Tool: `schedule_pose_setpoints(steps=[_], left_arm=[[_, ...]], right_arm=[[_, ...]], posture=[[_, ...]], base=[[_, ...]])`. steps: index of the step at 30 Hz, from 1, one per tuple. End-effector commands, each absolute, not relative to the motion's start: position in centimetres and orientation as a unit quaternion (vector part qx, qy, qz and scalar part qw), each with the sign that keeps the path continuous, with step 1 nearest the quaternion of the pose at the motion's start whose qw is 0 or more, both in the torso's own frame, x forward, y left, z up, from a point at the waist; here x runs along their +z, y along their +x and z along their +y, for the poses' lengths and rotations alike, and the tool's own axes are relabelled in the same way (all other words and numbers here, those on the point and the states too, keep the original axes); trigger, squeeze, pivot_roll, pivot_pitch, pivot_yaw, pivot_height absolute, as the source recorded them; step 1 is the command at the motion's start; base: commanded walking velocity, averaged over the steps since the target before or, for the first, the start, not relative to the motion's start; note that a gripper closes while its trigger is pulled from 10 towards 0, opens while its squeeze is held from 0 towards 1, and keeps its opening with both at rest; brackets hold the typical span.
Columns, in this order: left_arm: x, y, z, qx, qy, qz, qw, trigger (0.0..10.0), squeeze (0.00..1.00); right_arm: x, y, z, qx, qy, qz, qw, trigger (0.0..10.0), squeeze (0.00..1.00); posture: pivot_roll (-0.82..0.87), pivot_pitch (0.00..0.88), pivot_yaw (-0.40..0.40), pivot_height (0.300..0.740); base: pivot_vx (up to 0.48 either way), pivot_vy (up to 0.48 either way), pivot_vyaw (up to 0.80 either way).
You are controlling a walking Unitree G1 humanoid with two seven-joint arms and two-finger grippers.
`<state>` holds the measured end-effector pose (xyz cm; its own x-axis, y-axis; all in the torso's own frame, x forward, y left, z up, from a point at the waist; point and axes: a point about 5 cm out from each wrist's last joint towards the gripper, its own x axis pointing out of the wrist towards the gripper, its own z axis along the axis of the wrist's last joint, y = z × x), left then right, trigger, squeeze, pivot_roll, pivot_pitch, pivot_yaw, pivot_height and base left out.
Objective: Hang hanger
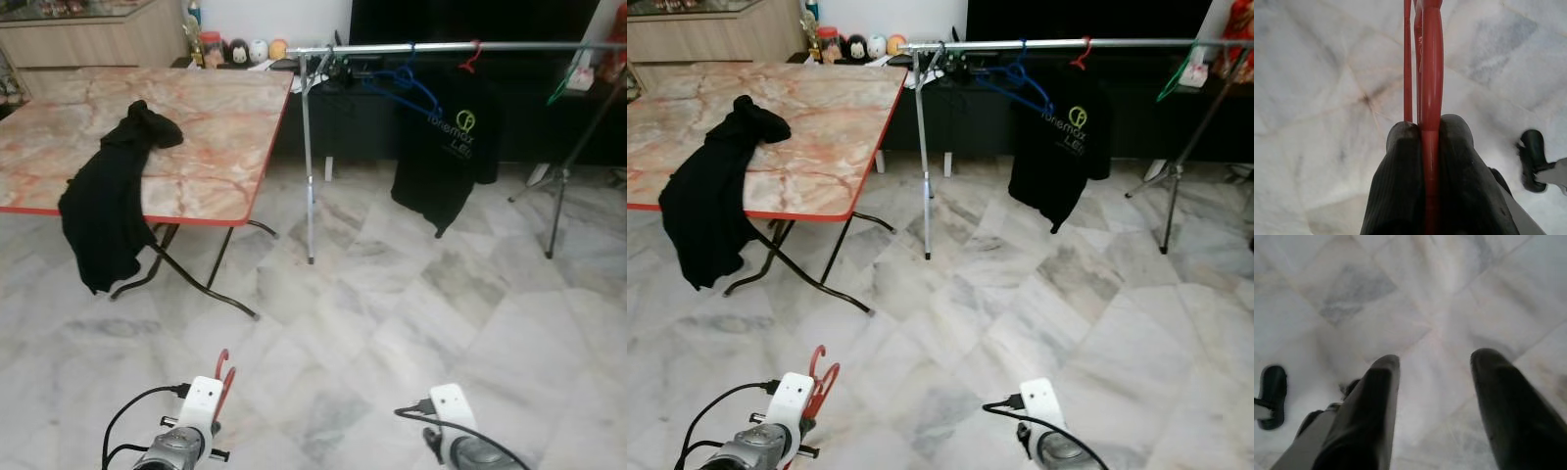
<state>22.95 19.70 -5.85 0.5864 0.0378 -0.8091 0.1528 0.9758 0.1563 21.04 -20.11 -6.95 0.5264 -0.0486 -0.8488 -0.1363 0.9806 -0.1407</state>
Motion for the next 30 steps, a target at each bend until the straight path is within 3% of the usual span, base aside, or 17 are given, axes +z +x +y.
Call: schedule_pose_setpoints(steps=[1, 30], left_arm=[[-5.84, 22.92, 19.95, -0.033, 0.112, 0.458, 0.881, 10.0, 0.00], [-5.75, 23.13, 19.74, -0.028, 0.101, 0.457, 0.883, 10.0, 0.00]], right_arm=[[-6.89, 21.24, -19.76, 0.030, -0.096, 0.482, 0.870, 10.0, 0.00], [-6.71, 21.51, -19.92, 0.027, -0.096, 0.478, 0.873, 10.0, 0.00]], posture=[[-0.06, 0.000, -0.005, 0.740], [-0.06, 0.000, -0.002, 0.740]], base=[[0.000, -0.319, 0.00], [0.000, -0.319, 0.00]])
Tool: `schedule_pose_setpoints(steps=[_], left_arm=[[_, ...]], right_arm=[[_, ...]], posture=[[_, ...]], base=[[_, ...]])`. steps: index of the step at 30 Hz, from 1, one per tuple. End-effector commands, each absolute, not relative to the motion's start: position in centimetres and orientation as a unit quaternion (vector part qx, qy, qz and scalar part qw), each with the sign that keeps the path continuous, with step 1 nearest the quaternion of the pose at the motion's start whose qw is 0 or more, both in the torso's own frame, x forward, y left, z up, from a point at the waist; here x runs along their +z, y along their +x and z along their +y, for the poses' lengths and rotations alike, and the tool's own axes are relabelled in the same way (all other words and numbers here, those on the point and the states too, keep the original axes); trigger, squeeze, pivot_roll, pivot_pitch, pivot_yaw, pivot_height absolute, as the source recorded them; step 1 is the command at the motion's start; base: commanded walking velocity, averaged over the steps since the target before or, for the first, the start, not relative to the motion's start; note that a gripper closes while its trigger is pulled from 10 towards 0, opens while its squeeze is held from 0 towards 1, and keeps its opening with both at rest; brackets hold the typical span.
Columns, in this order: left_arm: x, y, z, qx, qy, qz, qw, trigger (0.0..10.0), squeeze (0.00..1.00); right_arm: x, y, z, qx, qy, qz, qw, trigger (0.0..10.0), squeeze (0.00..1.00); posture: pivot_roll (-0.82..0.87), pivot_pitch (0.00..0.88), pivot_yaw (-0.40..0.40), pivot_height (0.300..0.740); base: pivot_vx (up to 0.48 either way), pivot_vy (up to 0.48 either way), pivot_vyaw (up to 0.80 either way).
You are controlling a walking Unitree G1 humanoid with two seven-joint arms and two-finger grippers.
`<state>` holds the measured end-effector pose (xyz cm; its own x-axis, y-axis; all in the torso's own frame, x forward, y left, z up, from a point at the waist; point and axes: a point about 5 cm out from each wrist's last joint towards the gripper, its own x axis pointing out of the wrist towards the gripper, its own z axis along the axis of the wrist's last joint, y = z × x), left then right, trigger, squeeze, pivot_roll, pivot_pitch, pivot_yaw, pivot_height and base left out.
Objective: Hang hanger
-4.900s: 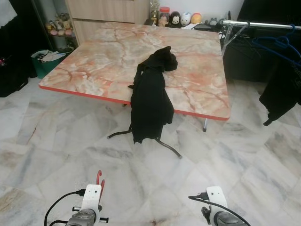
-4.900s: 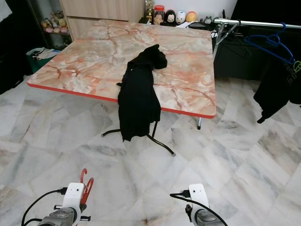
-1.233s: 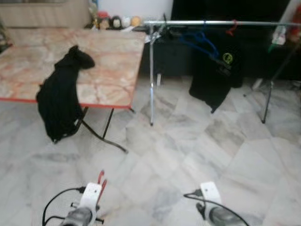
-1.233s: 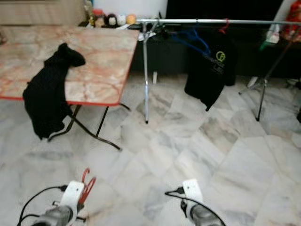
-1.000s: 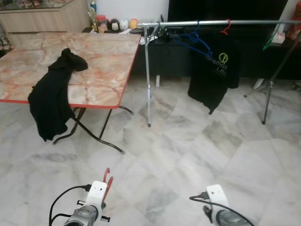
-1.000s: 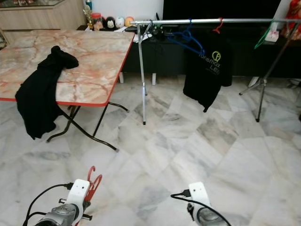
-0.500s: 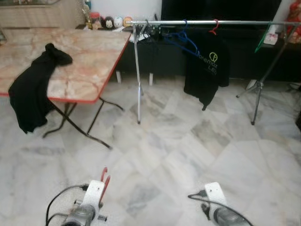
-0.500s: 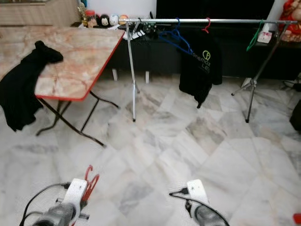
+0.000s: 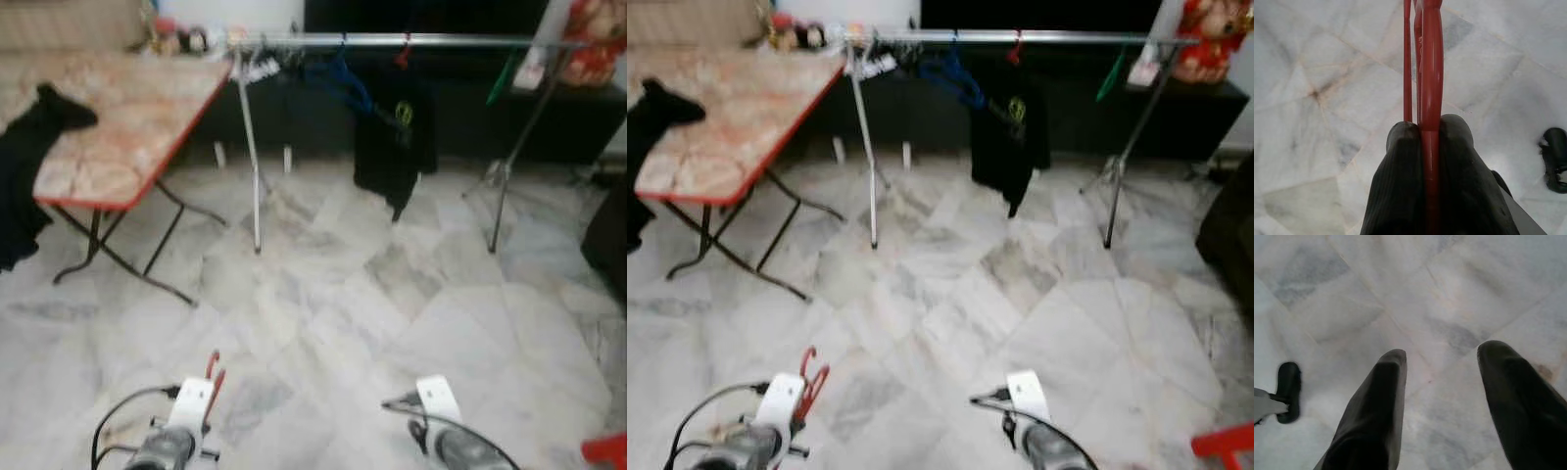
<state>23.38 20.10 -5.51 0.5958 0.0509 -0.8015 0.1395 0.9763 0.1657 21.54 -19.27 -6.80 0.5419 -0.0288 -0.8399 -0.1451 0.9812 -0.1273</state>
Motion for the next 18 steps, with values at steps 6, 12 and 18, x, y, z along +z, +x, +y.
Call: schedule_pose_setpoints(steps=[6, 12, 18], left_arm=[[-5.74, 23.17, 19.67, -0.027, 0.097, 0.456, 0.884, 10.0, 0.00], [-5.72, 23.21, 19.63, -0.029, 0.097, 0.456, 0.884, 10.0, 0.00], [-5.70, 23.24, 19.64, -0.025, 0.096, 0.456, 0.884, 10.0, 0.00]], right_arm=[[-6.68, 21.55, -20.00, 0.025, -0.096, 0.478, 0.873, 10.0, 0.00], [-6.65, 21.58, -20.04, 0.025, -0.097, 0.478, 0.873, 10.0, 0.00], [-6.61, 21.64, -20.08, 0.024, -0.097, 0.477, 0.873, 10.0, 0.00]], posture=[[-0.06, 0.000, -0.001, 0.740], [-0.06, 0.000, -0.002, 0.740], [-0.07, 0.000, 0.002, 0.740]], base=[[0.000, -0.319, 0.00], [0.000, -0.319, 0.00], [0.000, -0.159, 0.00]])
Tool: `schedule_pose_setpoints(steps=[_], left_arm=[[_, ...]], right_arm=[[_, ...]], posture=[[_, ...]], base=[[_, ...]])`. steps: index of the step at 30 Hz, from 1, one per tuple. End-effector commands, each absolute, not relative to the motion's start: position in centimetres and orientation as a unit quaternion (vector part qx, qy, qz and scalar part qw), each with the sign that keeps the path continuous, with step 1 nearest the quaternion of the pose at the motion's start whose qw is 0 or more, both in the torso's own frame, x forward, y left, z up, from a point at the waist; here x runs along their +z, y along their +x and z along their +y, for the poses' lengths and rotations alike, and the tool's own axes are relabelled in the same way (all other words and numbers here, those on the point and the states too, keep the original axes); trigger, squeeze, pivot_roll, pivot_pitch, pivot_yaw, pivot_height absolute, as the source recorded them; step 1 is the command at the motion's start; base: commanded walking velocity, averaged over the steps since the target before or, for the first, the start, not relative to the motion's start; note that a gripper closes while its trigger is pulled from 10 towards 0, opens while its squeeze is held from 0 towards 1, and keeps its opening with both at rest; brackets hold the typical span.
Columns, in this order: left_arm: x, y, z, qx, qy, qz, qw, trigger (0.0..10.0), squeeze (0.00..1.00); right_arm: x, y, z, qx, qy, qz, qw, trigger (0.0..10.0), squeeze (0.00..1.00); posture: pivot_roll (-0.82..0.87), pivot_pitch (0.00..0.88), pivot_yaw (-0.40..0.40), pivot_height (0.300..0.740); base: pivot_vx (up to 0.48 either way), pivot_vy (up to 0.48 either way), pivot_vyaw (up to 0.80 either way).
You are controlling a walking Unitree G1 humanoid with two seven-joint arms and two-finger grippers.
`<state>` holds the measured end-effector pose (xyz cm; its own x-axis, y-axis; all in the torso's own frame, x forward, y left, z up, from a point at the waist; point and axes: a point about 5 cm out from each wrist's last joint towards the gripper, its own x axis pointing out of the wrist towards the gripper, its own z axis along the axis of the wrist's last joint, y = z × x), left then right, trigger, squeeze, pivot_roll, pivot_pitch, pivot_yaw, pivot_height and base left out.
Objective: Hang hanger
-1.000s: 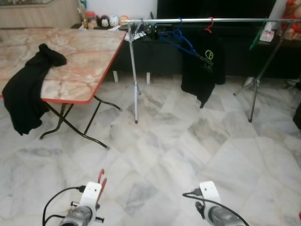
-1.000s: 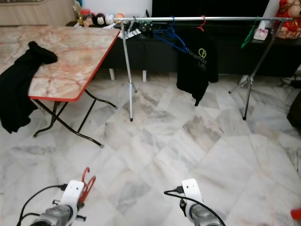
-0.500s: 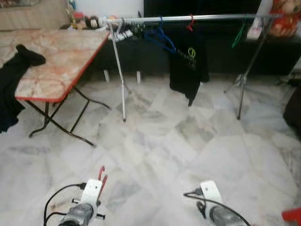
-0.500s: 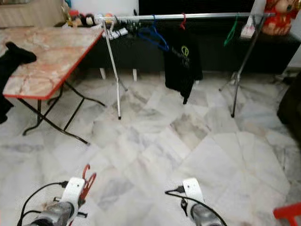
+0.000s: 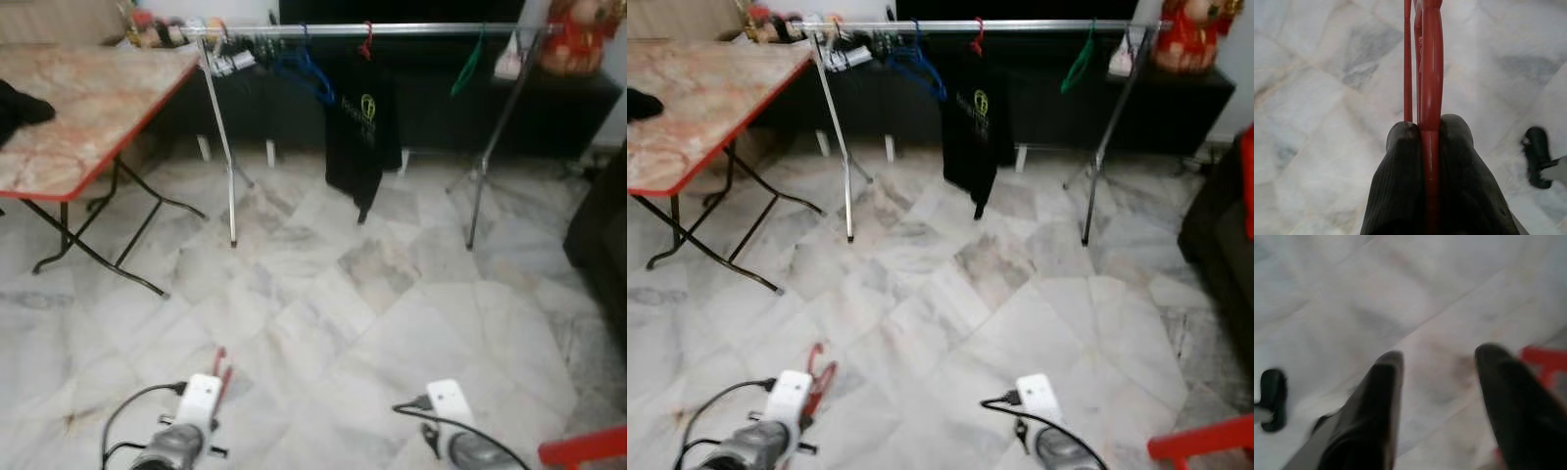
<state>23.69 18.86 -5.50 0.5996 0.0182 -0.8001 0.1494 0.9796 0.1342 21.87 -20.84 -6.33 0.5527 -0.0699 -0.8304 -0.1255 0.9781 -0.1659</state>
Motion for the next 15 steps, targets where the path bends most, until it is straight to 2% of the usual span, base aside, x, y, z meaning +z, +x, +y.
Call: schedule_pose_setpoints(steps=[1, 15], left_arm=[[-5.71, 23.23, 19.65, -0.024, 0.096, 0.457, 0.884, 10.0, 0.00], [-5.69, 23.24, 19.64, -0.026, 0.085, 0.454, 0.886, 10.0, 0.00]], right_arm=[[-6.61, 21.64, -20.08, 0.024, -0.097, 0.477, 0.873, 10.0, 0.00], [-6.62, 21.64, -20.02, 0.022, -0.092, 0.476, 0.874, 10.0, 0.00]], posture=[[-0.07, 0.000, 0.002, 0.740], [-0.07, 0.000, 0.007, 0.740]], base=[[0.000, 0.000, 0.00], [0.000, 0.000, 0.00]])
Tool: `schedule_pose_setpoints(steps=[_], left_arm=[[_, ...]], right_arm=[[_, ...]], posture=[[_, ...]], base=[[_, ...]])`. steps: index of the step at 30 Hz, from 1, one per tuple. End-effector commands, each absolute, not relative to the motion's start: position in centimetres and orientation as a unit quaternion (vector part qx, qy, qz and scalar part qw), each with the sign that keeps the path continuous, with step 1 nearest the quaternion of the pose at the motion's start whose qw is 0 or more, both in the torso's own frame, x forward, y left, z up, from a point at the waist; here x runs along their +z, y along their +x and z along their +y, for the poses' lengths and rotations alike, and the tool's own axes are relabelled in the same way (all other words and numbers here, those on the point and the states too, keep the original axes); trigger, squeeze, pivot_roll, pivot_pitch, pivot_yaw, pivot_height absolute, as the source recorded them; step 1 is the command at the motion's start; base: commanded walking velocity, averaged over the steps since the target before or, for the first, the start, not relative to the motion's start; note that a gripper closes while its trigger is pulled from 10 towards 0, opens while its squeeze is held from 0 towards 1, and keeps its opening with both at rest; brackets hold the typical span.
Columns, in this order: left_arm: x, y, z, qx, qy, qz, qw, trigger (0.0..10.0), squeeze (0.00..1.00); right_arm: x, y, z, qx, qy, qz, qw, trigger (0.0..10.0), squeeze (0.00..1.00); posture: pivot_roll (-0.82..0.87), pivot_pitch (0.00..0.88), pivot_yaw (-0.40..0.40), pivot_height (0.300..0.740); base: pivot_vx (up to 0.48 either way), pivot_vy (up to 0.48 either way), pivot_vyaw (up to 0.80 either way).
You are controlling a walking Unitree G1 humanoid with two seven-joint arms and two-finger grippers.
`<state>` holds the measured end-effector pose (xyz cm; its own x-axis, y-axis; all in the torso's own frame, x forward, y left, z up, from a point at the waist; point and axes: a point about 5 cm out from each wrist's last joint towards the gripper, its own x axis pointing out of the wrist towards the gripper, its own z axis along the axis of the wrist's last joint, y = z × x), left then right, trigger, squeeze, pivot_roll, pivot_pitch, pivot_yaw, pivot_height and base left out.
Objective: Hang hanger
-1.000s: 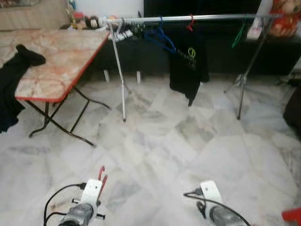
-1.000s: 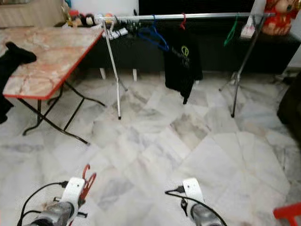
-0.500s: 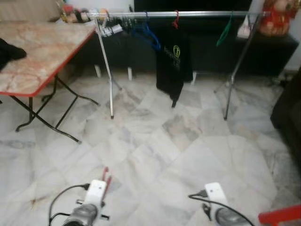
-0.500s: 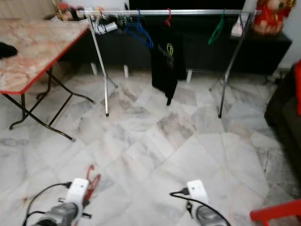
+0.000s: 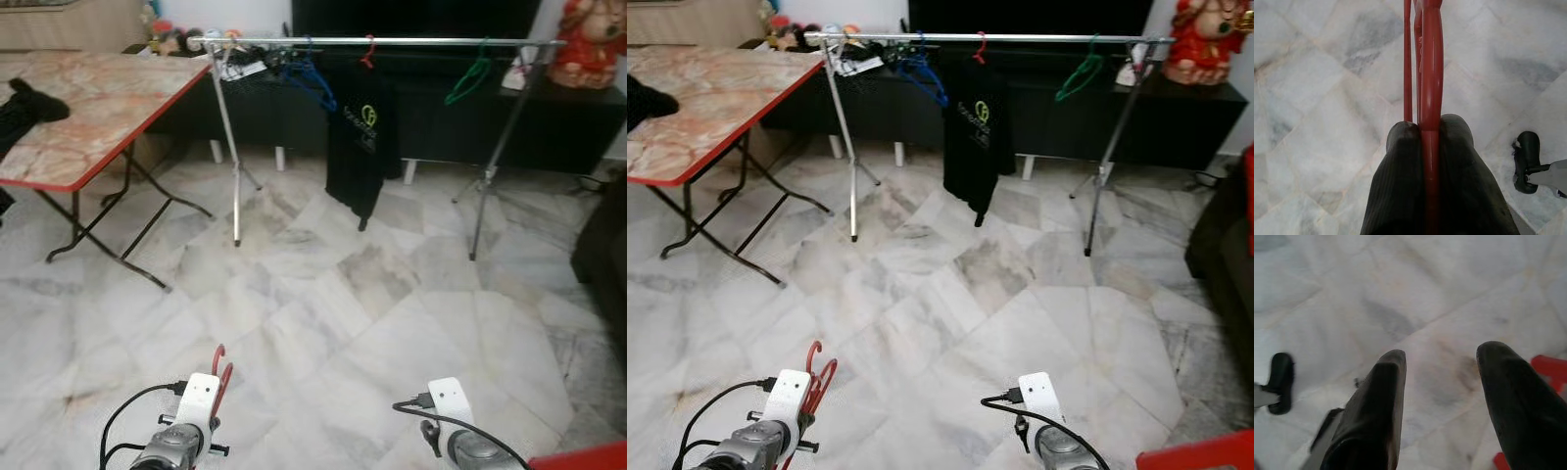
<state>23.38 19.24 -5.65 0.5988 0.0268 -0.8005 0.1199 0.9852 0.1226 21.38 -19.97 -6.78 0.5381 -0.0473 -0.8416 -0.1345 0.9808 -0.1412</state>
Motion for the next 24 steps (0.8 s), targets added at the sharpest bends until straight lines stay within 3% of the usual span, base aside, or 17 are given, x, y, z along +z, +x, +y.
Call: schedule_pose_setpoints(steps=[1, 16, 24], left_arm=[[-5.67, 23.26, 19.64, -0.027, 0.085, 0.453, 0.887, 10.0, 0.00], [-5.59, 23.34, 19.77, -0.032, 0.086, 0.452, 0.887, 10.0, 0.00], [-5.58, 23.36, 19.74, -0.032, 0.086, 0.453, 0.887, 10.0, 0.00]], right_arm=[[-6.63, 21.64, -19.99, 0.022, -0.091, 0.476, 0.874, 10.0, 0.00], [-6.64, 21.66, -19.87, 0.016, -0.083, 0.476, 0.875, 10.0, 0.00], [-6.62, 21.69, -19.92, 0.019, -0.089, 0.478, 0.873, 10.0, 0.00]], posture=[[-0.07, 0.000, 0.009, 0.740], [-0.07, 0.000, 0.011, 0.740], [-0.07, 0.000, 0.008, 0.740]], base=[[0.000, 0.000, 0.00], [0.301, 0.000, 0.00], [0.369, 0.000, -0.35]])
